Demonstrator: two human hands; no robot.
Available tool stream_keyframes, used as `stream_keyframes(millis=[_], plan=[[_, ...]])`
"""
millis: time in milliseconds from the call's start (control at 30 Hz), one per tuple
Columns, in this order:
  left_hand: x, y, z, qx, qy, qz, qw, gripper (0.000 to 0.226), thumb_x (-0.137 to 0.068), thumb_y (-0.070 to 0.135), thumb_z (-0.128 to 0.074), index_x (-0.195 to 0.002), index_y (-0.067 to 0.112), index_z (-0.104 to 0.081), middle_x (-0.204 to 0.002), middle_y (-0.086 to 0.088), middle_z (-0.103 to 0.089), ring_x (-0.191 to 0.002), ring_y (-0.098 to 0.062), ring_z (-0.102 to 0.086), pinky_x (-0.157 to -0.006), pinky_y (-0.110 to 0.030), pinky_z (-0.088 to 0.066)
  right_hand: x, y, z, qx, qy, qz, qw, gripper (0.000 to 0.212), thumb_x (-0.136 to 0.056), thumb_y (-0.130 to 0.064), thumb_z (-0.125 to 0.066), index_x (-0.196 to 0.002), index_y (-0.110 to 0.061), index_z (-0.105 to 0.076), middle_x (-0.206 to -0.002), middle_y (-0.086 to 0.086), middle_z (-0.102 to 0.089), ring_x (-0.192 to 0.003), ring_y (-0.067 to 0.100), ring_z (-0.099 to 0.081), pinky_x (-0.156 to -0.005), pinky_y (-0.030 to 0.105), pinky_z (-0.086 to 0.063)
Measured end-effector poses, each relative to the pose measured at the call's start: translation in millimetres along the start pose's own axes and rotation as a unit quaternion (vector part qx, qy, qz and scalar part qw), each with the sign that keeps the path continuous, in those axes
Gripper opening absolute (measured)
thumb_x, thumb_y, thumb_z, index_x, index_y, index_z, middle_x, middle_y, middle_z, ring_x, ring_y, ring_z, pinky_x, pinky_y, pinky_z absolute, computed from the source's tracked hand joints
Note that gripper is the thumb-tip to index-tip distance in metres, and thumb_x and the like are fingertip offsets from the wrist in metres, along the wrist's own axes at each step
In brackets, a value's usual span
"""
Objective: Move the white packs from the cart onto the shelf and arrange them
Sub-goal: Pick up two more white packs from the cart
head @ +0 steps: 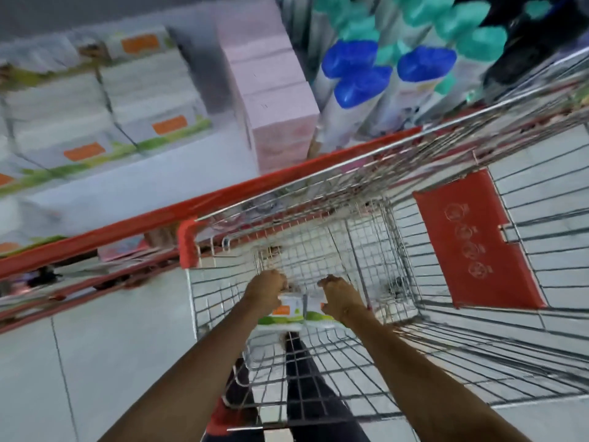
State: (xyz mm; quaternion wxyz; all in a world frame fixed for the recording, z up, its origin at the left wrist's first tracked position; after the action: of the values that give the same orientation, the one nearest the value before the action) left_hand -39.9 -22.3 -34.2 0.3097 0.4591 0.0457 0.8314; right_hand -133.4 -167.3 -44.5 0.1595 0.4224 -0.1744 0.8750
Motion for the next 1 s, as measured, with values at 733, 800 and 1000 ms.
stream_keyframes(millis=[733,800,1000], plan=[[19,-4,-27,0.018,0.004,0.095,0.995,0.062,-0.072,0.01,-0.076,-0.129,0.014,-0.052,-0.127,-0.009,-0.054,-0.12,-0.025,-0.049,-0.1,-0.033,-0.044,-6,18,-1,0.023,-0.074,0.046,0.996,0.065,-0.068,-0.019,-0.08,-0.128,-0.023,-0.057,-0.128,0.002,-0.058,-0.116,0.02,-0.056,-0.097,0.029,-0.047],[31,-4,-13,0.02,0.011,0.097,0.995,0.057,-0.07,0.01,-0.077,-0.124,0.016,-0.059,-0.125,-0.008,-0.056,-0.118,-0.024,-0.05,-0.099,-0.032,-0.045,7,11,13,0.012,-0.064,0.057,0.996,0.064,-0.068,-0.021,-0.081,-0.128,-0.022,-0.058,-0.129,0.001,-0.057,-0.119,0.021,-0.053,-0.1,0.03,-0.046],[80,-8,48,0.099,0.068,0.076,0.99,0.062,-0.05,0.016,-0.09,-0.109,0.02,-0.07,-0.114,0.0,-0.068,-0.106,-0.019,-0.06,-0.083,-0.022,-0.047,55,-12,76,-0.015,-0.016,0.092,0.996,0.053,-0.061,-0.028,-0.084,-0.111,-0.024,-0.069,-0.111,-0.001,-0.071,-0.101,0.016,-0.062,-0.092,0.028,-0.05]])
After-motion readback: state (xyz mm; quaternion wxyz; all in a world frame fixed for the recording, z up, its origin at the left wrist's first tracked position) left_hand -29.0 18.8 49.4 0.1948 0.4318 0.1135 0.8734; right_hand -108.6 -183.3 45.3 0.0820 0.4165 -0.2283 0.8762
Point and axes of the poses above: each hand's wrist, its own x-axis away from the middle knuckle, its own z-axis out of the back of the hand, y = z × x, the point moved 2 cm from there along -x, towards the middle knuckle
